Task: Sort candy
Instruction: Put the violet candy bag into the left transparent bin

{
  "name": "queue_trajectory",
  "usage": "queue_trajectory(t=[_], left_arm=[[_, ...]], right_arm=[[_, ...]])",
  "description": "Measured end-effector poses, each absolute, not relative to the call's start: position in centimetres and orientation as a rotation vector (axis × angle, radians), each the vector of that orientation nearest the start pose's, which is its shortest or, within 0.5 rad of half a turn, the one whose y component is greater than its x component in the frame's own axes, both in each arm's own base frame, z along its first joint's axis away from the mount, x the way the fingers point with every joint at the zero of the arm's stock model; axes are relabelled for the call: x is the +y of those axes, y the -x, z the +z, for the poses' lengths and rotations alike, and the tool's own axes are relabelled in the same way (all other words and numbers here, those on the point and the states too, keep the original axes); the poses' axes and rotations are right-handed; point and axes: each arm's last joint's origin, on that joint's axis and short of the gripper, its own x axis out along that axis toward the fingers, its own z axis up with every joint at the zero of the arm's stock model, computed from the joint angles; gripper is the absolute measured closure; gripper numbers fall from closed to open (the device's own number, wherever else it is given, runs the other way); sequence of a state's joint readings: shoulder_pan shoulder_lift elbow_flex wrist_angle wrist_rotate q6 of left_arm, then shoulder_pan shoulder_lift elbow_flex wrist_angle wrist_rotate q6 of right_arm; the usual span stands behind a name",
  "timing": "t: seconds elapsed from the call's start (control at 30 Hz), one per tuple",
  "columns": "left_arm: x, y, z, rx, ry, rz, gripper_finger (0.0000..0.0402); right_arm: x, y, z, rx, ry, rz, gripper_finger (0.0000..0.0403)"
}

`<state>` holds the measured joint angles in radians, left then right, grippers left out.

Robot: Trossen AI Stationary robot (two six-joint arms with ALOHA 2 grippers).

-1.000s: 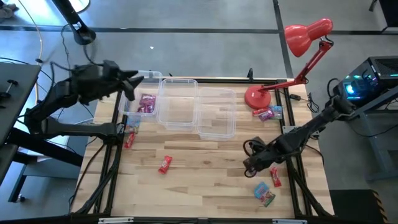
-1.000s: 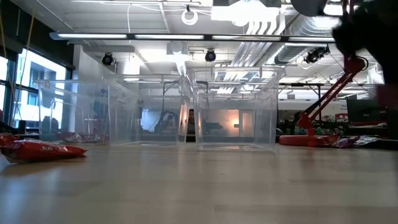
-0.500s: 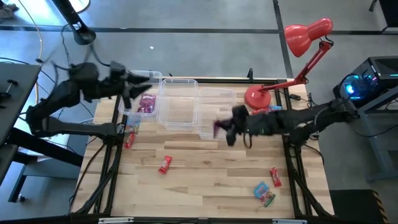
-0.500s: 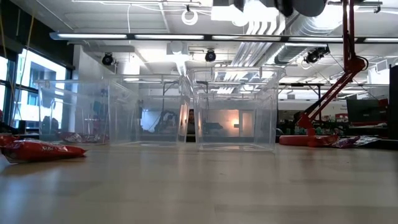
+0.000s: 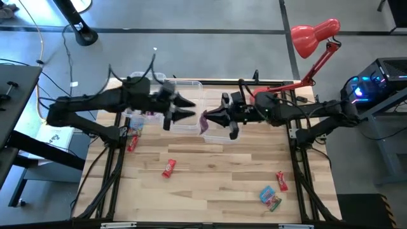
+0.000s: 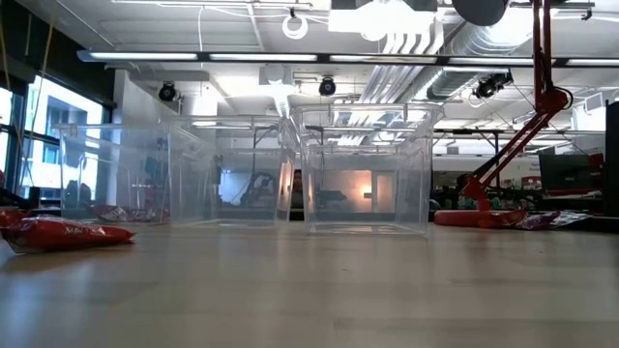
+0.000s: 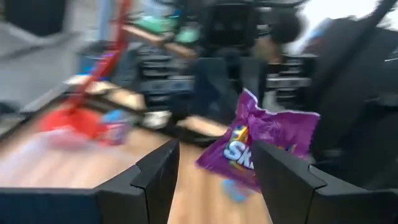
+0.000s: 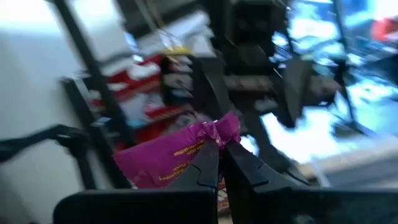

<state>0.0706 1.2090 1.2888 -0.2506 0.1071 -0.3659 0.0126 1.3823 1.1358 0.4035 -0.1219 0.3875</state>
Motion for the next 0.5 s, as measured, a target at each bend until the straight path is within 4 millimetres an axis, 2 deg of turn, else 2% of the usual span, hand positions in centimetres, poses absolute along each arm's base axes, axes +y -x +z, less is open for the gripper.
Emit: queue_trajectory(t=[0.13,0.33,0.5], left_arm=[[1.4,-27.7,41.5,0.112,0.479,-0.144,0.0206],[1.4,-28.5,43.0,-0.019,0.603,-0.369,0.0206],[1.4,-29.7,42.8,-0.041,0.68,-0.44,0.0206]], right_arm=[[1.2,-31.5,38.7,-0.231,-0.356,0.262,0.0403],[1.3,-31.1,39.8,-0.339,-0.334,0.324,0.0403],[1.3,-30.8,40.8,-0.395,-0.31,0.359,0.0402]])
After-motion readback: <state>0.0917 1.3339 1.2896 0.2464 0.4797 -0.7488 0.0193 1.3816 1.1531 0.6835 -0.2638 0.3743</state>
